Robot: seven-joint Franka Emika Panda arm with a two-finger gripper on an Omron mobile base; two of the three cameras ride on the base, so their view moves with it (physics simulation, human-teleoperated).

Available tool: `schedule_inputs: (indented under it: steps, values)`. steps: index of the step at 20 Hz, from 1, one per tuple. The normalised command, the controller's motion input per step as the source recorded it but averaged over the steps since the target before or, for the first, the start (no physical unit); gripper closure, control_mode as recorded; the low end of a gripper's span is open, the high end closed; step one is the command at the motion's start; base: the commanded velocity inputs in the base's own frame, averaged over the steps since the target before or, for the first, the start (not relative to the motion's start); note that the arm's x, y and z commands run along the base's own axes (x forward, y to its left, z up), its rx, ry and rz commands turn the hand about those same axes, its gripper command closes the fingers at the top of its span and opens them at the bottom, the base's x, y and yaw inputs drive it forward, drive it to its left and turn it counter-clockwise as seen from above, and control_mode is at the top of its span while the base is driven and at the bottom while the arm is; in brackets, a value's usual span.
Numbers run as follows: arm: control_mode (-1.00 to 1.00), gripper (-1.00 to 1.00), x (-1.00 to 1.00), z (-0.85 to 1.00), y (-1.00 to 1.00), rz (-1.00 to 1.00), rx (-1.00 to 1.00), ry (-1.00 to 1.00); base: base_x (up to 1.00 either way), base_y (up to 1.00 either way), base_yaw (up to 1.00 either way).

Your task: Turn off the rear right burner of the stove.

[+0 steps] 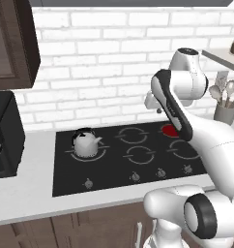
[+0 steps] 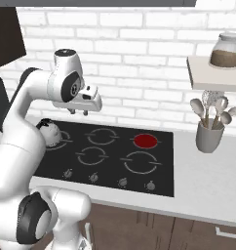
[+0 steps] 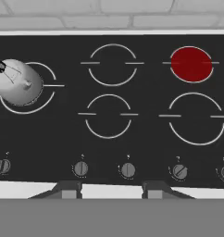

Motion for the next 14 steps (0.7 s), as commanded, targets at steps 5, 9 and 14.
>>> schedule_inputs:
  steps: [5,9,14]
  values:
    - [-1.0,-1.0,-0.23,-0.09,-0.37,-0.04,0.03,0.0,0.0,0.0,0.0]
    - [-1.0,-1.0,-0.32,-0.24,-0.73,-0.1,0.02,0.0,0.0,0.0,0.0]
    - [-1.0,-1.0,-0.4,-0.33,-0.8,-0.14,0.01,0.01,0.0,0.0,0.0]
